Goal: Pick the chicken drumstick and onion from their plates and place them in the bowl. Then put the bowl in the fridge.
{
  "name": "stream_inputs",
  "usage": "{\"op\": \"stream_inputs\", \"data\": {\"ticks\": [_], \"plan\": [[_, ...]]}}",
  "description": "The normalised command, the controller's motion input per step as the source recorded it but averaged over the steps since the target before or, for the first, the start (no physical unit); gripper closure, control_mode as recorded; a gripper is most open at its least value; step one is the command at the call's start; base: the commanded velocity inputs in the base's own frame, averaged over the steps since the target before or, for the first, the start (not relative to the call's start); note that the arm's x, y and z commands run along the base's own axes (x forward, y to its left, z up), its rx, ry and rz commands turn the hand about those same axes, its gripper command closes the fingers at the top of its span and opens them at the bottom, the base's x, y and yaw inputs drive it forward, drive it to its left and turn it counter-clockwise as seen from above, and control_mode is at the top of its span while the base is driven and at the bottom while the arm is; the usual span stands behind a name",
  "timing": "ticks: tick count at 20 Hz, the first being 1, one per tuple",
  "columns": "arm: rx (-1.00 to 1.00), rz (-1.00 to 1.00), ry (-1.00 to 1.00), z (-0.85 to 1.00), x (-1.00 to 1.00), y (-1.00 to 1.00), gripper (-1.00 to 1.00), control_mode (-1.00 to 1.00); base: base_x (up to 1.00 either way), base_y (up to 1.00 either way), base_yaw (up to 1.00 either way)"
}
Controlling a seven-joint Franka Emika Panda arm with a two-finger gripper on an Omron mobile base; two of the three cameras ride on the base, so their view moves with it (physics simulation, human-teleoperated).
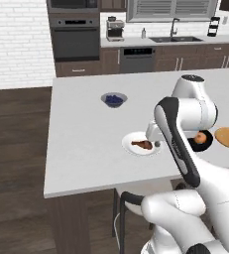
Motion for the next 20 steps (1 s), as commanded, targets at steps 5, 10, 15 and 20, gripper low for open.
{"op": "stream_inputs", "data": {"ticks": [5,10,15,20], "plan": [[-0.06,0.42,0.22,-0.37,0.61,-0.40,-1.00,-1.00,0.00,0.00,0.00],[-0.05,0.60,0.03,-0.64,0.68,-0.25,-1.00,-1.00,0.00,0.00,0.00],[0.00,0.18,0.08,-0.33,0.81,0.03,-1.00,-1.00,0.00,0.00,0.00],[0.00,0.03,0.09,-0.25,0.87,0.01,-1.00,-1.00,0.00,0.00,0.00]]}}
